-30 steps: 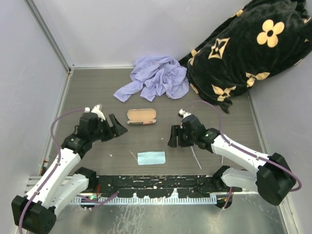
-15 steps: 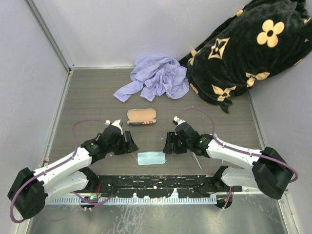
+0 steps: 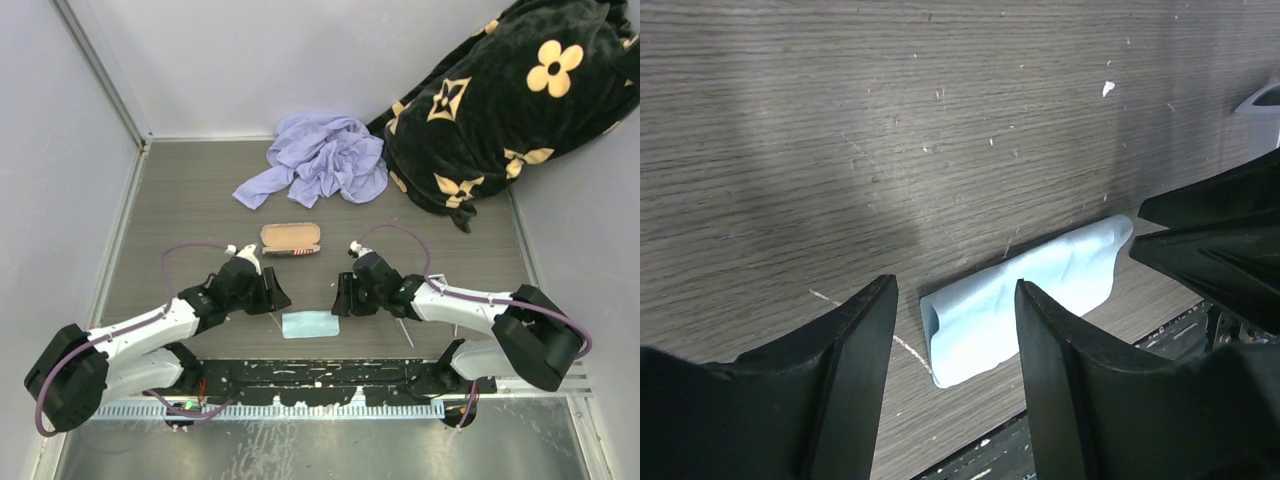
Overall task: Organize the sunglasses
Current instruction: Pick up the glasses cleaning cloth from the center of the board.
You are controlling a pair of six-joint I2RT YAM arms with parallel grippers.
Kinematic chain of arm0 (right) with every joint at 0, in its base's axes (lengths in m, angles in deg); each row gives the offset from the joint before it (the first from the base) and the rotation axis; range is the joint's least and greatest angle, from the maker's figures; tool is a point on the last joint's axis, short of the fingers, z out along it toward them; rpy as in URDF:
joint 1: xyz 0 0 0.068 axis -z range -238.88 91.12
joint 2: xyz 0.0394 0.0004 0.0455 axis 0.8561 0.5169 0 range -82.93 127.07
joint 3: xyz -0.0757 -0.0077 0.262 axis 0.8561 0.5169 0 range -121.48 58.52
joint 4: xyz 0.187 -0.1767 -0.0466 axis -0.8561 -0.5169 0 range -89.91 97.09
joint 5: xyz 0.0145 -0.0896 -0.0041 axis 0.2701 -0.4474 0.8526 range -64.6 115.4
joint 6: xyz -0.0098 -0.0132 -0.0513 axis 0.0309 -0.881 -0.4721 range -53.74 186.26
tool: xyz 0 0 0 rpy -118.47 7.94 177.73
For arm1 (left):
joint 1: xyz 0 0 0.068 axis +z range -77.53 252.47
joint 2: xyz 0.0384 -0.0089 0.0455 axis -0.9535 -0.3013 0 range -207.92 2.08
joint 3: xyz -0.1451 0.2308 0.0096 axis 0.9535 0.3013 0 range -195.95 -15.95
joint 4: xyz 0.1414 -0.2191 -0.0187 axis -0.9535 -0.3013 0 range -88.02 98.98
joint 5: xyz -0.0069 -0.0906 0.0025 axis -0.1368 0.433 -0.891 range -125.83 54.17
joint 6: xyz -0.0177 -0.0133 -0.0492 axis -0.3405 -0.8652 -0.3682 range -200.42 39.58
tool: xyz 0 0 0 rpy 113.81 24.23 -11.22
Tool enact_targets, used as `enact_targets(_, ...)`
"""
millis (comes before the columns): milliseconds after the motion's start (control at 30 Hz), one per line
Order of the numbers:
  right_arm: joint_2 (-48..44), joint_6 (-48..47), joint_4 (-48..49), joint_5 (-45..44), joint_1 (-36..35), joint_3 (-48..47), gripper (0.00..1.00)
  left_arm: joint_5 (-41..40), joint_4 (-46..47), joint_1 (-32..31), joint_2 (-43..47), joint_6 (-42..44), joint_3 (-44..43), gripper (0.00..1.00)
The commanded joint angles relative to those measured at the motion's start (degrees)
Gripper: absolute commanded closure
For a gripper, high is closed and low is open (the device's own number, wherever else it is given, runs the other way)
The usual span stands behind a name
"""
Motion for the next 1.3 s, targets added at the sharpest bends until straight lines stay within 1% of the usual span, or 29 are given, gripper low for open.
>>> enact_targets(0,0.7,-0.3,4.9,1.6,-0.3,0.4,0.50,0.9,6.8,-0.1,1.9,0.6,2.0,0.48)
enact_targets(133,0.5,-0.3,5.0,1.1,-0.3,0.6,0.50,-0.3,7.1,-0.1,5.3,1.4,3.5,0.54)
enact_targets(233,0.7,-0.4,5.1,1.4,-0.1,0.7,0.51,0.0,7.2,0.0,6.8,1.7,4.1,0.60)
enact_targets(300,1.2,-0.5,5.4,1.8,-0.1,0.5,0.51,0.6,7.1,0.0,6.6,1.7,4.1,0.61)
enact_targets(433,1.9,-0.4,5.8,2.5,0.0,0.4,0.53,2.7,7.8,-0.1,4.2,1.9,4.0,0.65)
enact_targets(533,2.5,-0.4,5.8,2.8,0.0,0.3,0.55,3.6,9.1,-0.1,1.9,1.6,4.2,0.65)
enact_targets(767,3.3,0.1,6.6,3.0,0.0,1.1,0.60,5.1,11.2,-0.1,-0.4,1.0,4.4,0.63)
enact_targets(933,3.5,0.2,6.7,2.1,0.1,1.0,0.60,4.4,10.9,-0.1,0.6,0.7,5.0,0.58)
enact_targets(1133,3.4,1.9,8.1,0.9,0.5,1.5,0.59,3.9,9.4,-0.1,1.8,0.6,5.1,0.56)
enact_targets(1267,3.6,2.4,8.6,0.9,0.7,1.4,0.61,3.5,9.1,-0.1,2.1,0.4,5.3,0.56)
